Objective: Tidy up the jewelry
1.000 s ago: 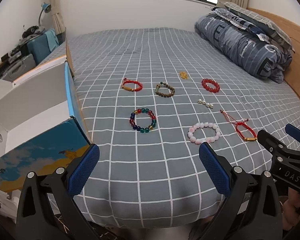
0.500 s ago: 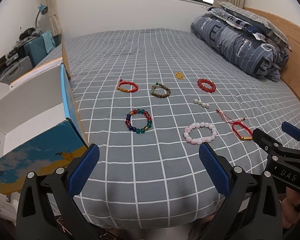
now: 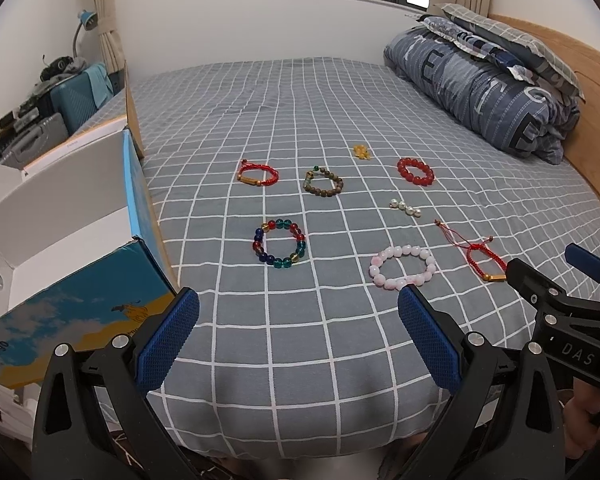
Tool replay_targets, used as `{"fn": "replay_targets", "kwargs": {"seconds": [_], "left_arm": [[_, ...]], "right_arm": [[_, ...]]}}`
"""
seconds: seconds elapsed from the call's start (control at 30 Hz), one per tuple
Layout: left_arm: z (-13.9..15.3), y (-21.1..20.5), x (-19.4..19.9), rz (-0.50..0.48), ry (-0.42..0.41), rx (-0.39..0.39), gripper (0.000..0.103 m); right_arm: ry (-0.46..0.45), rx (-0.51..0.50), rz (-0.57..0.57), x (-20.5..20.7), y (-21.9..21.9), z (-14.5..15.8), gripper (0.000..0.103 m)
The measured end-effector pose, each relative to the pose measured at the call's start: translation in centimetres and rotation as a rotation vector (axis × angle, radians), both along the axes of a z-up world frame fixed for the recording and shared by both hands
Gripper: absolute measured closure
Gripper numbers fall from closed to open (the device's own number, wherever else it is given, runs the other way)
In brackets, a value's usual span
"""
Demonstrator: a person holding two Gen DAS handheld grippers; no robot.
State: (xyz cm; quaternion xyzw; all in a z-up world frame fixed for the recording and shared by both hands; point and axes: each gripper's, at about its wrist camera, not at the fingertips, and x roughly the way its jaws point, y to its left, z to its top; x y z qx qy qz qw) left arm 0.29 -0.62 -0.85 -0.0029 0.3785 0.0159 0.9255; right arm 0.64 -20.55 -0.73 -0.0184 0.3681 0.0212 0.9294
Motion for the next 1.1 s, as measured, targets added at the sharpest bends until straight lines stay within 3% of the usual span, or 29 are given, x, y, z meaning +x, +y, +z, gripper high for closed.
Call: {"fn": "replay_targets", "kwargs": {"seconds": [1.1], "left_arm": [[0.45,-0.26,-0.36,-0.007,-0.015,-0.011,0.006]], "right_arm": [[-0.005,-0.005,0.01,-0.16,0.0,0.19,0.007]]}}
